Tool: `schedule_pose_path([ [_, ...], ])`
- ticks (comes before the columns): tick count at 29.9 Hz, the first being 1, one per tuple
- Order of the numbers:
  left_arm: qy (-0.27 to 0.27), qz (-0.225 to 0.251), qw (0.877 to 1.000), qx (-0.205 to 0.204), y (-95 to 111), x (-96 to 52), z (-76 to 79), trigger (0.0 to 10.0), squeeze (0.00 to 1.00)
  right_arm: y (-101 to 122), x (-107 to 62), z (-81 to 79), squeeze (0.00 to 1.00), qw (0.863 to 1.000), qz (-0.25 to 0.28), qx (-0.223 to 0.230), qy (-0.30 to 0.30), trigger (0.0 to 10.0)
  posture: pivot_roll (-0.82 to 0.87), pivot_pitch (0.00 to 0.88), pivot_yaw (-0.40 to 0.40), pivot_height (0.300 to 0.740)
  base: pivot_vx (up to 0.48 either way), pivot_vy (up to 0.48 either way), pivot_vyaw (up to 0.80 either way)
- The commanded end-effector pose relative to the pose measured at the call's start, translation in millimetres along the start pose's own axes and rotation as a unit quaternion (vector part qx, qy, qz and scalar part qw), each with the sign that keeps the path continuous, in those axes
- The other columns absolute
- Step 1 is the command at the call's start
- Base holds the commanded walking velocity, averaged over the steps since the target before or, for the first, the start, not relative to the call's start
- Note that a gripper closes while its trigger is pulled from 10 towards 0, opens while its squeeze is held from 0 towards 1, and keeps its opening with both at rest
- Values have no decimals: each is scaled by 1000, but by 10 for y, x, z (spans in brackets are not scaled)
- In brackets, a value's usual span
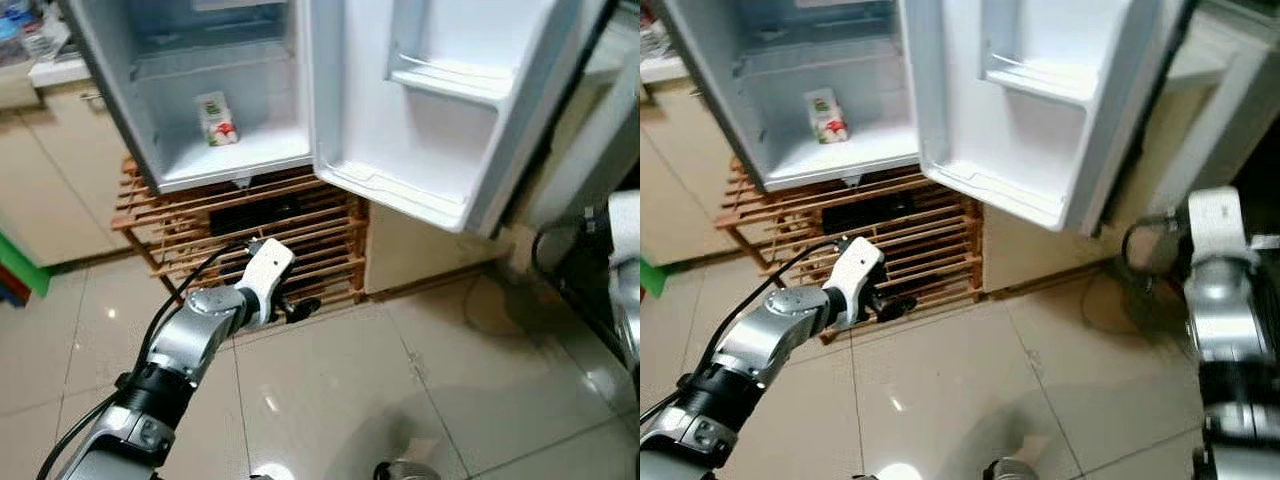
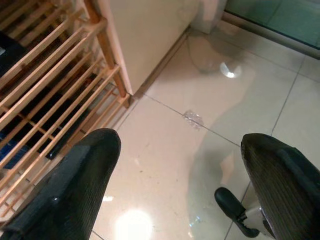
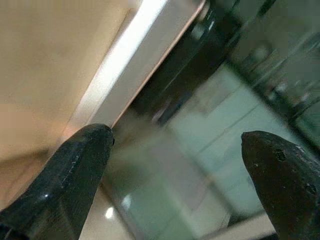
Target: Restocking fridge
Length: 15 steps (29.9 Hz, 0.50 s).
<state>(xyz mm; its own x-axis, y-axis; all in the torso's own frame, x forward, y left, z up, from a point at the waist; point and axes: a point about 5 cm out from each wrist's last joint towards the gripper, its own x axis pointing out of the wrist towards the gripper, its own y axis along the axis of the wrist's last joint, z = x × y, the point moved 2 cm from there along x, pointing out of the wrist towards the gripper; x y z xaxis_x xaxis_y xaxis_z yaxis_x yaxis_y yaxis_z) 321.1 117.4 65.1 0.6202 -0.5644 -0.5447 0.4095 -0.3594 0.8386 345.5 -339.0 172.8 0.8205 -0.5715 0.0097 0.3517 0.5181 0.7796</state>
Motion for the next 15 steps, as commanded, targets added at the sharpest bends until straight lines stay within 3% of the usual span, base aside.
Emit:
schedule_pose_path([
  [1, 5, -9, 1000, 14, -30, -67, -47, 10000, 0, 86, 38, -29, 0, 999, 28, -24, -8, 10000, -186, 100, 106, 740, 0, 0, 0],
  [6, 23, 18, 1000, -4, 23, -169, -127, 10000, 0, 501, 191, -186, 0, 998, 62, -2, 14, 10000, -111, 120, 138, 740, 0, 0, 0],
  [9, 23, 19, 1000, -1, 20, -192, -126, 10000, 0, 585, 196, -246, 0, 997, 70, 6, 23, 10000, -84, 118, 132, 740, 0, 0, 0],
  [11, 27, 64, 997, -14, 155, -241, -123, 10000, 0, 868, 145, -482, 0, 991, 102, 56, 69, 10000, -59, 113, 124, 740, 0, 0, 0],
  [12, 27, 64, 997, -14, 155, -241, -123, 10000, 0, 868, 145, -482, 0, 991, 102, 56, 69, 10000, -59, 113, 124, 740, 0, 0, 0],
  [14, 44, 116, 992, -11, 317, -279, -124, 10000, 0, 1040, 83, -615, 0, 982, 129, 103, 94, 10000, -43, 98, 99, 740, 0, 0, 0],
  [15, 56, 175, 983, -6, 513, -352, -111, 10000, 0, 1105, -19, -663, 0, 969, 153, 166, 101, 10000, -31, 82, 74, 740, 0, 0, 0],
])
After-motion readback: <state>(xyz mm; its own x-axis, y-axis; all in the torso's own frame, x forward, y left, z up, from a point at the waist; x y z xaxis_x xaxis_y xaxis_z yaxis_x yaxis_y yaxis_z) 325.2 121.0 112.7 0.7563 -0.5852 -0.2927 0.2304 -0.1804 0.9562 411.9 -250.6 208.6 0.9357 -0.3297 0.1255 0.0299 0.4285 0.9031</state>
